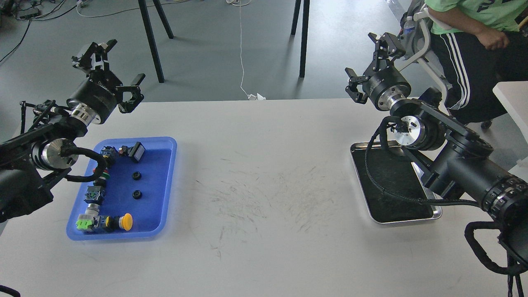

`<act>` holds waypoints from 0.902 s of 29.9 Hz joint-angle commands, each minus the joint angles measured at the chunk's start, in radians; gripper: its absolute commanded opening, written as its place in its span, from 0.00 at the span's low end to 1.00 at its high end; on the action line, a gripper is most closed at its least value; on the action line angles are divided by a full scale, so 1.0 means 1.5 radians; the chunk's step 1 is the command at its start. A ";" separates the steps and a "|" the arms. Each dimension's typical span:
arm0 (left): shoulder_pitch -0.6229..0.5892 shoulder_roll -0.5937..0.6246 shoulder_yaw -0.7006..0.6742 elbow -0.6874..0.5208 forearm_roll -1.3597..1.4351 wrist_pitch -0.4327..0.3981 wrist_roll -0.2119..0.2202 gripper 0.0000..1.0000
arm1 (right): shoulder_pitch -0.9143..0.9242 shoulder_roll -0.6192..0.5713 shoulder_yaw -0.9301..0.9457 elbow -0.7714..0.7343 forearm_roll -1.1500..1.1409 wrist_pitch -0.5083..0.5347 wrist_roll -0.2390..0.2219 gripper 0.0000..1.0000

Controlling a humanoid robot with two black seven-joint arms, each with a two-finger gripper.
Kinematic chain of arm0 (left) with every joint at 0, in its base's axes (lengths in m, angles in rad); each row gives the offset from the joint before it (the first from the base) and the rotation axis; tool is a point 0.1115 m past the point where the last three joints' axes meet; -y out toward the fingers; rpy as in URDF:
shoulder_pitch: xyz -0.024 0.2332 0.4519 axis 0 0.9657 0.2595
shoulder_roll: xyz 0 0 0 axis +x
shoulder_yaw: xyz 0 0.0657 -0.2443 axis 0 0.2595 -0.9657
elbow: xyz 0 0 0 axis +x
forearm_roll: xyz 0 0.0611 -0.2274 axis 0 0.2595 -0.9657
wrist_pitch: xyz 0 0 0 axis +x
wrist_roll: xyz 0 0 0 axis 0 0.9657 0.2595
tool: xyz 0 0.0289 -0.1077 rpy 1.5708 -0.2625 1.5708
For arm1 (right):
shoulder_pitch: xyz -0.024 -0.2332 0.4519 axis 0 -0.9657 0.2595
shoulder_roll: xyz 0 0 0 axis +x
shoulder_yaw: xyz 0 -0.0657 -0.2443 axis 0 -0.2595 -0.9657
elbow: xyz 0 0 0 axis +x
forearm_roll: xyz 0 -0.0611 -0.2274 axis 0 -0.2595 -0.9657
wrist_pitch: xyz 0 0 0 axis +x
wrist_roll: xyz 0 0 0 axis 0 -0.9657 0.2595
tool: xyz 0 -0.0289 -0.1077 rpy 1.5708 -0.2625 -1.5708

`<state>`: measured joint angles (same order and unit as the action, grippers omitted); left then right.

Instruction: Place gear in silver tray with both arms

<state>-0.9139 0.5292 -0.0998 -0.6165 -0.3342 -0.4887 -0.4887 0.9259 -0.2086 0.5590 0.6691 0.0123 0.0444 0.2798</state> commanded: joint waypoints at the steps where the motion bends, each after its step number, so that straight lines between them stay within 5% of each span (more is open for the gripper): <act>1: 0.001 0.000 0.000 0.000 0.001 0.000 0.000 0.99 | -0.001 0.006 0.004 0.000 0.000 0.000 0.001 0.99; 27: 0.014 0.019 0.002 -0.016 0.005 0.000 0.000 0.99 | 0.002 0.023 0.006 -0.003 0.000 0.026 0.008 0.99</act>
<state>-0.8935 0.5557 -0.0971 -0.6381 -0.3268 -0.4887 -0.4887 0.9271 -0.1733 0.5724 0.6624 0.0122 0.0752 0.2911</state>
